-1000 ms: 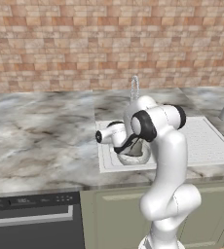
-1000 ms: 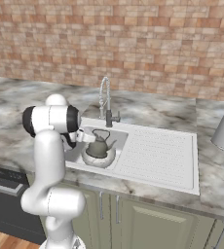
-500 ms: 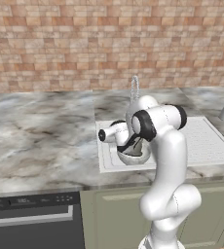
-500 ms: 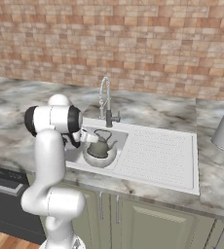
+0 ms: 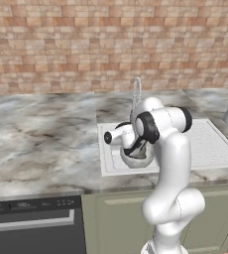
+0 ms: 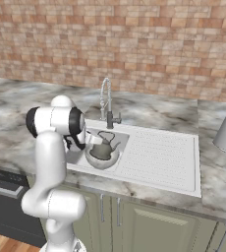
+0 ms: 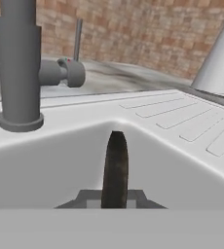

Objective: Open the cabinet, pick the kettle from the cabinet, and place it in the sink.

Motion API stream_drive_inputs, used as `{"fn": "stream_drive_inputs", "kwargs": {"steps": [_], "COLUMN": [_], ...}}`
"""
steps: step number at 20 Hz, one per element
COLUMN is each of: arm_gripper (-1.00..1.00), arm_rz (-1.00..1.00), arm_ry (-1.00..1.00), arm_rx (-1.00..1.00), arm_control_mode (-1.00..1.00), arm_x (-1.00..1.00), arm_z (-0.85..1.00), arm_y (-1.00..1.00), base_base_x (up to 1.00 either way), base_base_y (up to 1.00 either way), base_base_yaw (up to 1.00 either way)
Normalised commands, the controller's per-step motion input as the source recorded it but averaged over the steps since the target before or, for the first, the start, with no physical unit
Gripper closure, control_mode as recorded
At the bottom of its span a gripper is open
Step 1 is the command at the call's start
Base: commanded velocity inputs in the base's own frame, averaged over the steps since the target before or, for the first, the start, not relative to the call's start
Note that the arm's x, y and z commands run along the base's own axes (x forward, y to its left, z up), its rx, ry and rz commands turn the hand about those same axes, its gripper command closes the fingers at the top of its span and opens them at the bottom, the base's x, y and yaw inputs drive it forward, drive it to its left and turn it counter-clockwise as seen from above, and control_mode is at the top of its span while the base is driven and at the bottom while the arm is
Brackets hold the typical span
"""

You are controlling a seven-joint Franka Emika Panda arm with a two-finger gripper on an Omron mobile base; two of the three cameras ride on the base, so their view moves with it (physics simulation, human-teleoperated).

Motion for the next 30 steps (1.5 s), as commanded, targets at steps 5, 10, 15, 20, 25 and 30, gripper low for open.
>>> {"fn": "stream_drive_inputs", "kwargs": {"steps": [5, 10, 15, 20, 25, 30], "arm_gripper": [1.0, 1.0, 1.0, -1.0, -1.0, -1.0], "arm_rz": [0.0, 0.0, 0.0, 0.0, 0.0, 0.0], "arm_ry": [-0.19, -0.14, -0.07, -0.01, -0.07, -0.16], "arm_rx": [0.0, 0.0, 0.0, 0.0, 0.01, 0.03], "arm_control_mode": [-1.0, -1.0, -1.0, -1.0, -1.0, -1.0], "arm_x": [-0.4, -0.41, -0.33, -0.28, -0.21, -0.13], "arm_z": [-0.31, -0.31, -0.4, -0.42, -0.35, -0.22], "arm_y": [-0.06, 0.0, 0.02, 0.06, 0.03, 0.05], "base_base_x": [0.0, 0.0, 0.0, 0.0, 0.0, 0.0], "base_base_y": [0.0, 0.0, 0.0, 0.0, 0.0, 0.0], "base_base_yaw": [0.0, 0.0, 0.0, 0.0, 0.0, 0.0]}}
